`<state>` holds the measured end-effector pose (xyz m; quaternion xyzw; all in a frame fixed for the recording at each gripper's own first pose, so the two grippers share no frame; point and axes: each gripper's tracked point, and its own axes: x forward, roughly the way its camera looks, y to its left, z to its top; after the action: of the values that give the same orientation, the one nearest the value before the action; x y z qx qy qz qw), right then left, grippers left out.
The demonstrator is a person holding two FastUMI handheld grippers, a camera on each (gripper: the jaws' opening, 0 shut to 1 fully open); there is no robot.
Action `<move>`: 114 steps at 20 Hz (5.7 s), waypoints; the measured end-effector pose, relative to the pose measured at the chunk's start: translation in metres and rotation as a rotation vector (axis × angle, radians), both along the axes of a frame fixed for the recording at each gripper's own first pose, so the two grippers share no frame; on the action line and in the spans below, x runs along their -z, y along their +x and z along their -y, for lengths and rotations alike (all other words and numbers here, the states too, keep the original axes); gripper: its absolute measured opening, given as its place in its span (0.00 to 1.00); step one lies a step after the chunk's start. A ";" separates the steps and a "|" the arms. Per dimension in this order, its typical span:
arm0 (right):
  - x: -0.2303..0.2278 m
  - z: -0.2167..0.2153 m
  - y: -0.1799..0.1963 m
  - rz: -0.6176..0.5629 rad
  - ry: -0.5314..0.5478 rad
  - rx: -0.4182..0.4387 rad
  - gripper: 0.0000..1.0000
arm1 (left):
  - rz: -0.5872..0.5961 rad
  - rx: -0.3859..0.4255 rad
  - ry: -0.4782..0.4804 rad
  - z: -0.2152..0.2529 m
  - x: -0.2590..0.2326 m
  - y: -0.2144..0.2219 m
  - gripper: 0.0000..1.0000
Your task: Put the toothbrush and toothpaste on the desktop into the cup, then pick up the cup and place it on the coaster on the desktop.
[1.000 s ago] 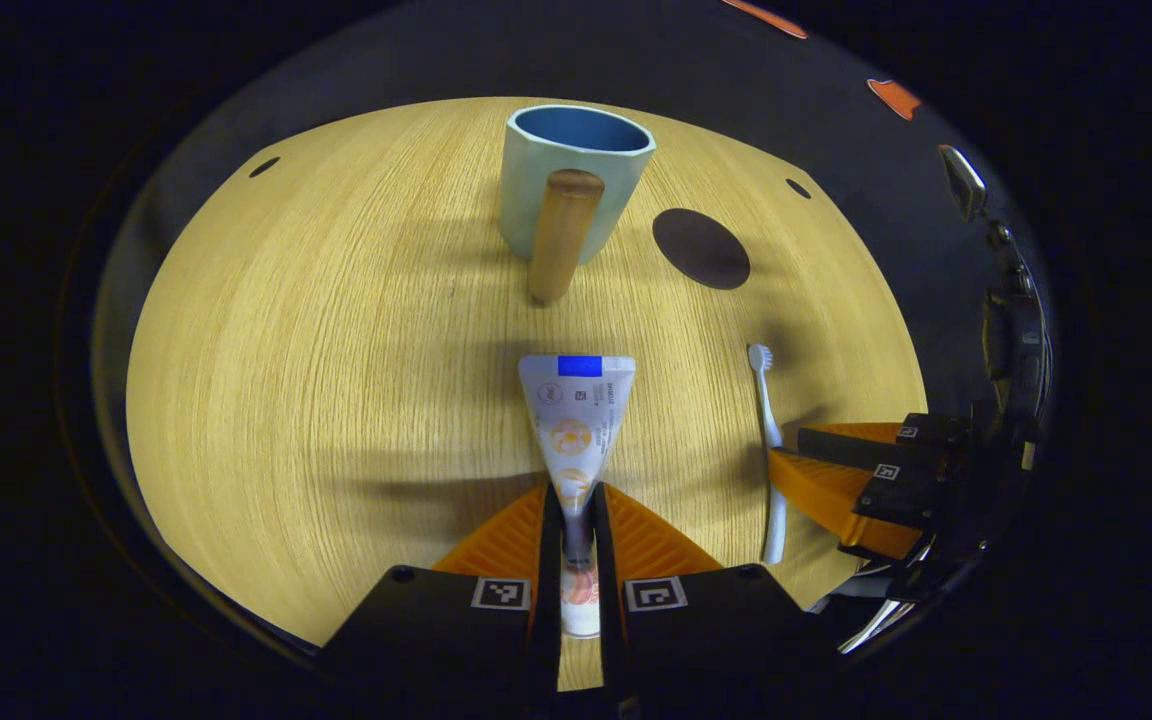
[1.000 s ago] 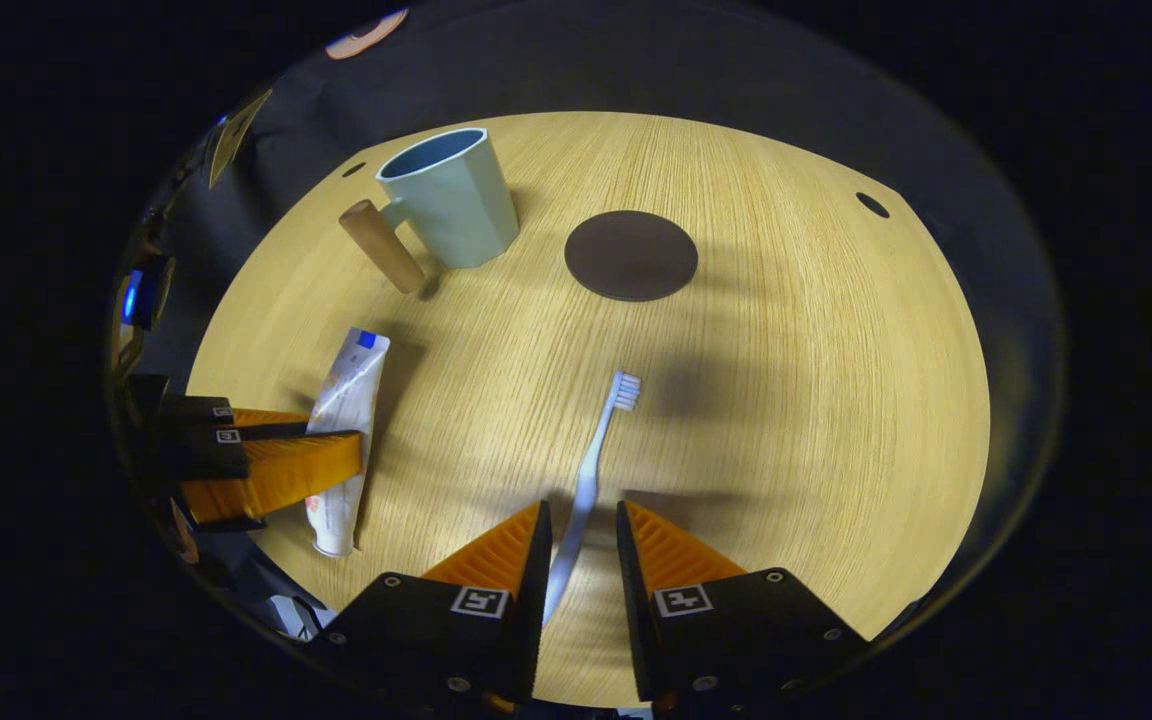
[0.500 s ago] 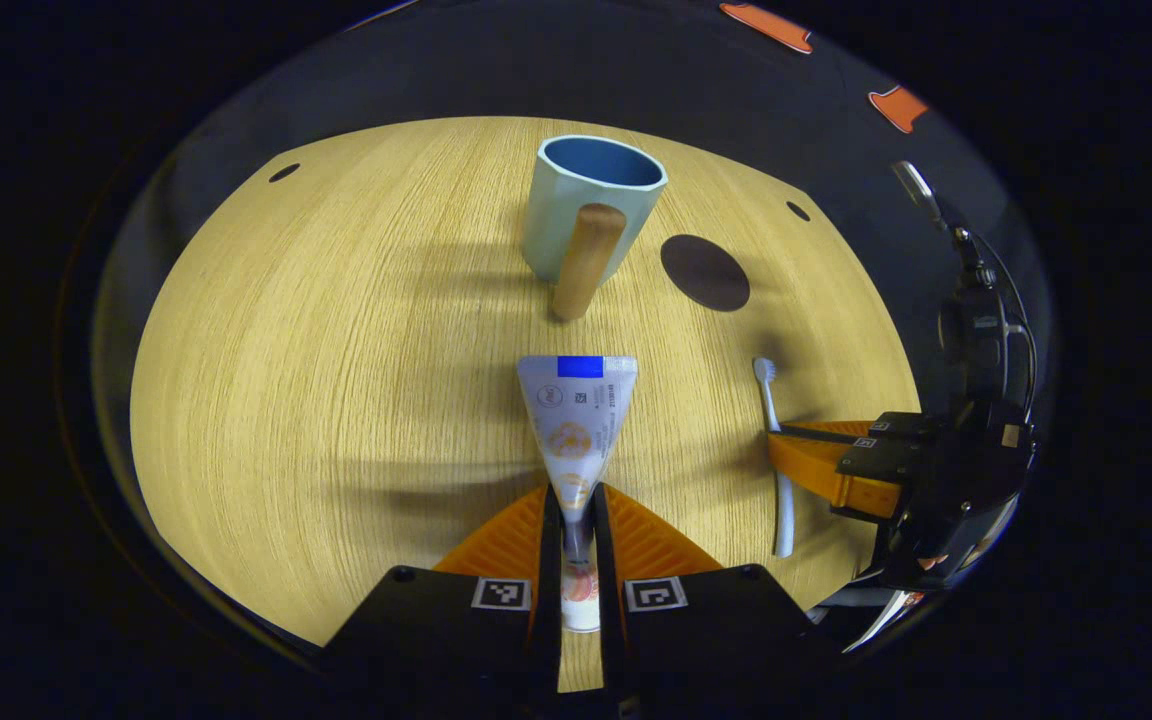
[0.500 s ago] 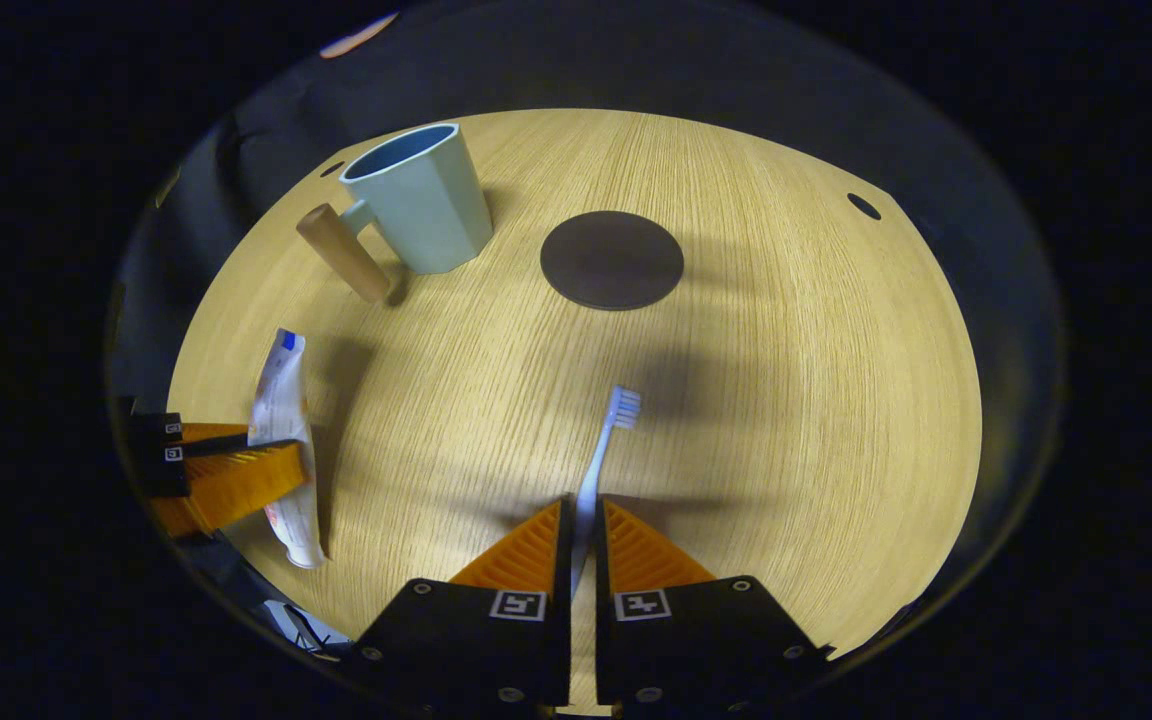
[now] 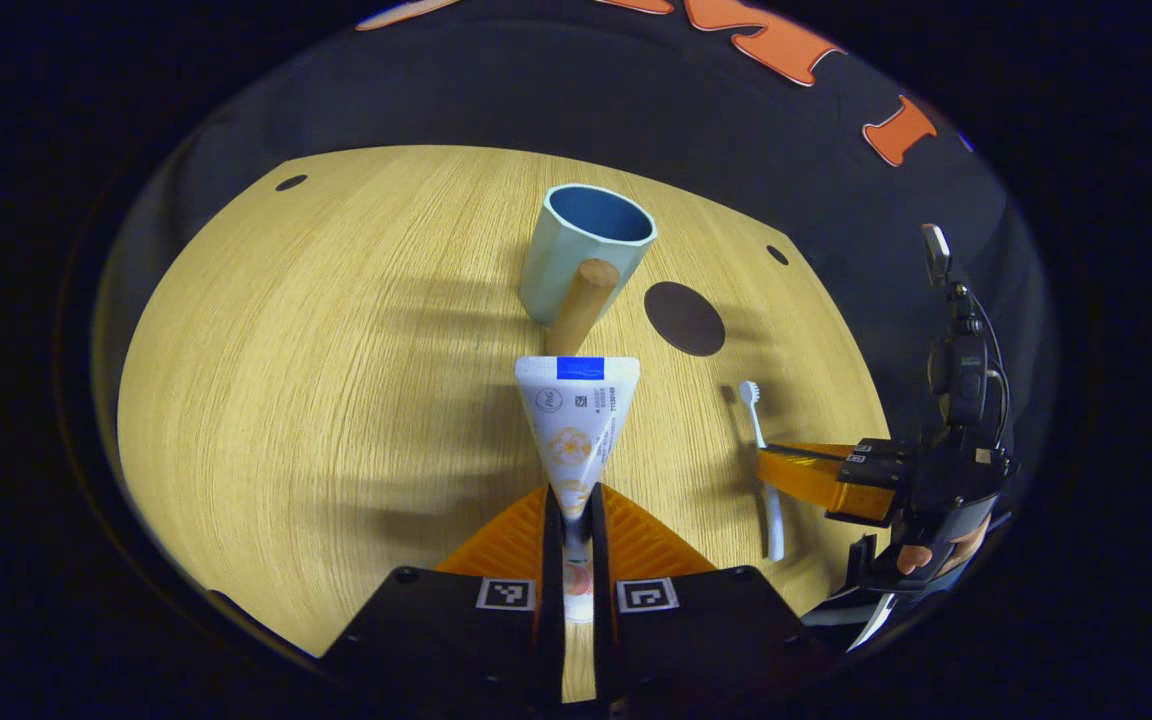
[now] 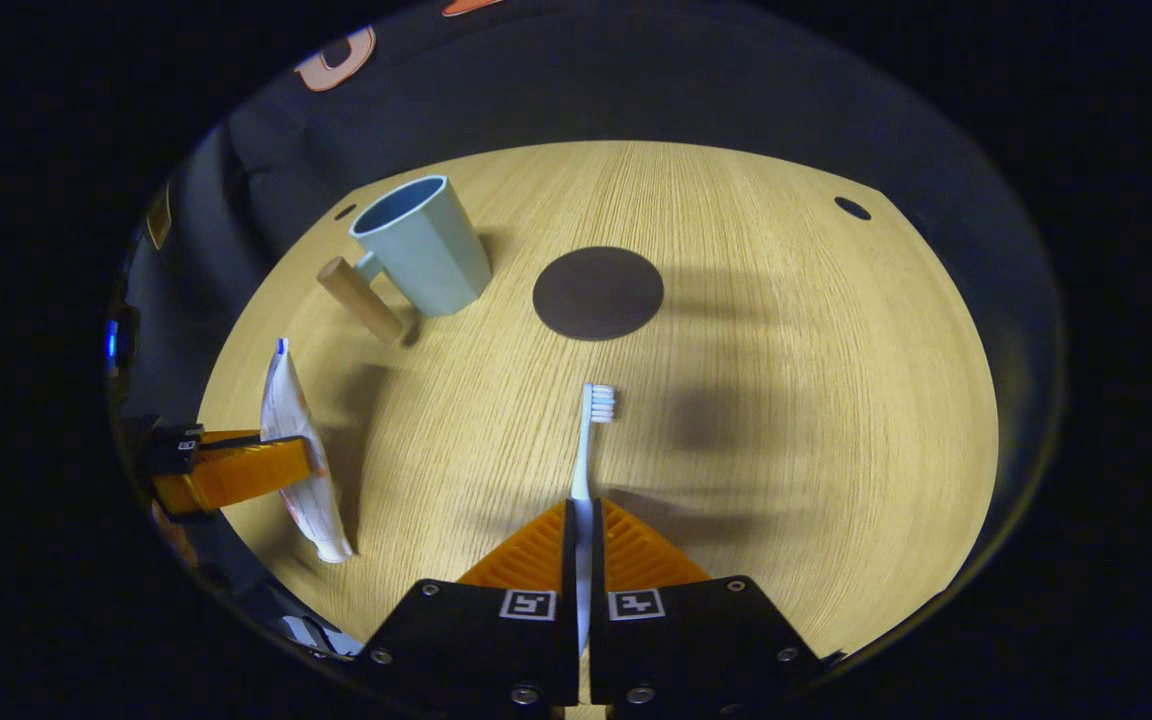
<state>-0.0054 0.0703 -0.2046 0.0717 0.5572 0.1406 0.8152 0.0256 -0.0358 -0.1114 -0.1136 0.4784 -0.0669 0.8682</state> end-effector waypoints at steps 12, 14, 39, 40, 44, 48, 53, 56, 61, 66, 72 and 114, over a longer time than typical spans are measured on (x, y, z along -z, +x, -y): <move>-0.039 0.016 0.027 0.234 0.184 0.108 0.04 | 0.193 0.007 -0.027 0.008 -0.022 0.019 0.16; -0.045 0.016 0.033 0.288 0.197 0.112 0.04 | 0.244 0.002 -0.021 0.009 -0.033 0.023 0.16; -0.116 0.046 0.083 0.583 0.315 0.190 0.04 | 0.790 -0.077 -0.011 0.007 -0.191 0.121 0.16; -0.116 0.048 0.085 0.589 0.317 0.195 0.04 | 0.813 -0.079 -0.003 0.007 -0.195 0.127 0.16; -0.115 0.054 0.094 0.594 0.345 0.210 0.04 | 0.874 -0.077 0.028 0.009 -0.199 0.148 0.16; -0.112 0.059 0.101 0.600 0.358 0.226 0.04 | 0.912 -0.064 0.111 0.011 -0.189 0.173 0.16; -0.106 0.066 0.108 0.607 0.353 0.238 0.04 | 0.860 -0.066 0.157 0.011 -0.151 0.192 0.15; -0.105 0.068 0.111 0.618 0.348 0.239 0.04 | 0.836 -0.071 0.183 0.007 -0.134 0.192 0.16; -0.113 0.059 0.116 0.650 0.382 0.250 0.04 | 0.794 -0.065 0.221 0.001 -0.108 0.193 0.16; -0.134 0.032 0.129 0.710 0.465 0.265 0.04 | 0.747 -0.066 0.227 -0.009 -0.089 0.189 0.16; -0.143 -0.012 0.151 0.763 0.552 0.268 0.04 | 0.703 -0.062 0.224 -0.017 -0.067 0.191 0.18; -0.104 -0.088 0.214 0.895 0.519 0.292 0.08 | 0.632 0.047 0.199 -0.024 -0.077 0.130 0.94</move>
<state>0.2090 0.1579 -0.1011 0.2807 0.0862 0.1757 0.9396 0.1555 -0.0118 -0.0346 0.0094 0.1923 -0.0718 0.9787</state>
